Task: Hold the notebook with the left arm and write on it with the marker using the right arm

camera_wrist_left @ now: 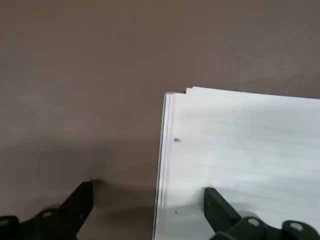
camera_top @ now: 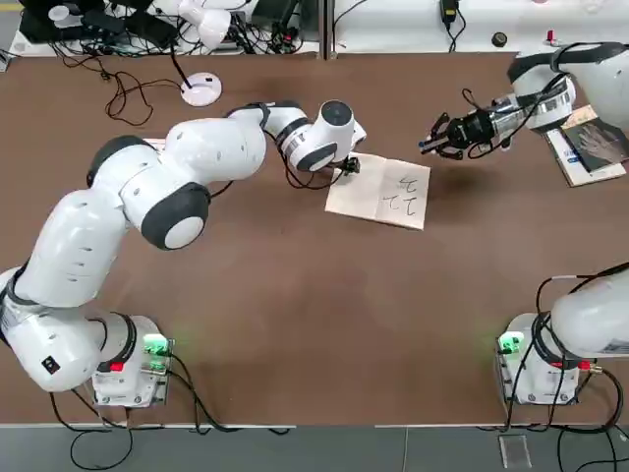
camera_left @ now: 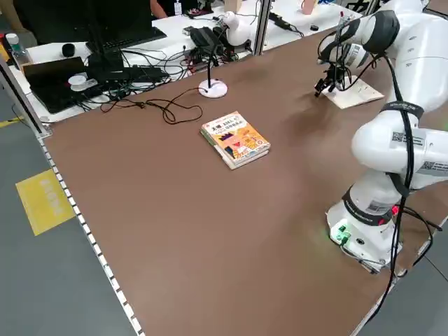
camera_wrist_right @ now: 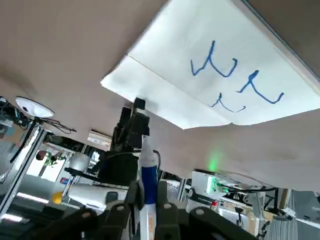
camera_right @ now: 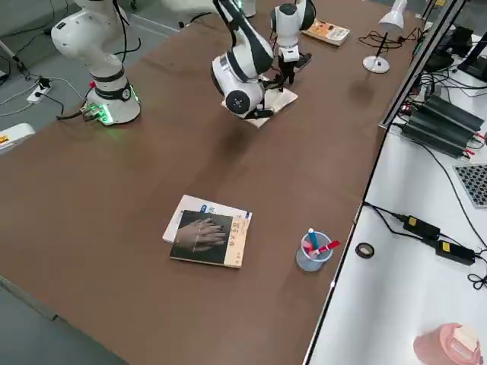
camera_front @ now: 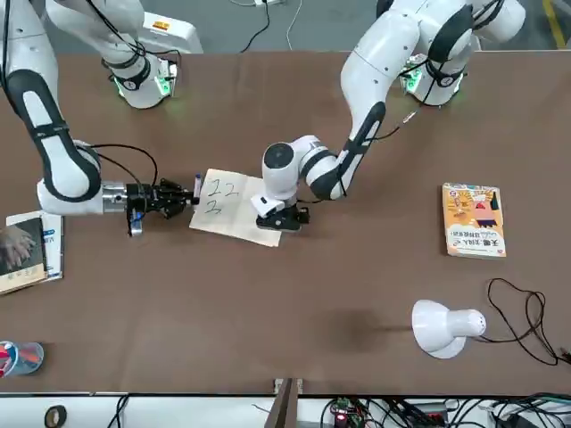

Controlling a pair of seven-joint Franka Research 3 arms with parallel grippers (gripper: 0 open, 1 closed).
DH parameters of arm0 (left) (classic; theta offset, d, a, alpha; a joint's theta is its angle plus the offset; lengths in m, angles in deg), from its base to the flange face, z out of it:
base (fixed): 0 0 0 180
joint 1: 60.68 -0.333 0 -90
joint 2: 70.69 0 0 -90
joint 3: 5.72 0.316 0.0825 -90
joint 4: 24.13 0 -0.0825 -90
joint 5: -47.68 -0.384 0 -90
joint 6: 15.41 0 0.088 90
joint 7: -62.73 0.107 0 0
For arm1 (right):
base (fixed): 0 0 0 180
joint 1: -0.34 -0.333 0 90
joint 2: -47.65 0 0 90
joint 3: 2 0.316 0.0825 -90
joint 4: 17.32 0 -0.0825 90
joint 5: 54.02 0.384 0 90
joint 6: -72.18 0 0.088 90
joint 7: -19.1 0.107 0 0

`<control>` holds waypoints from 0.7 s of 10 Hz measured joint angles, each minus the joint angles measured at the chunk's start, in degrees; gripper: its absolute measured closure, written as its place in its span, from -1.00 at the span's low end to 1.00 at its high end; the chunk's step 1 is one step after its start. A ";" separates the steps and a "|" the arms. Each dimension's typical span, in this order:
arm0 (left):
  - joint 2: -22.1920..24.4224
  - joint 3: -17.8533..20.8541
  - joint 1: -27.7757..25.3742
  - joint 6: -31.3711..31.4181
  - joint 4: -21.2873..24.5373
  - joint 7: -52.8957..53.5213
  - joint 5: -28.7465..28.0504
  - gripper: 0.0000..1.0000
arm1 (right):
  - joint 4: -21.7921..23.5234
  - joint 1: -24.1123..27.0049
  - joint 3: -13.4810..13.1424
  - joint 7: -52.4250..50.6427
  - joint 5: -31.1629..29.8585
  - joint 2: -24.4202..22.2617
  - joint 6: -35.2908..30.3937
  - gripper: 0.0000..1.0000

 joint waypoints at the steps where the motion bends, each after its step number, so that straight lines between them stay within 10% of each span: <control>1: 0.00 0.00 0.00 0.00 0.00 0.00 0.00 -0.99 | 0.97 -0.34 0.05 -1.27 1.38 0.01 0.41 0.67; 7: -0.02 0.00 0.00 0.00 -0.01 0.00 0.00 -0.99 | 5.35 -6.45 0.24 -6.92 10.27 0.02 4.58 0.67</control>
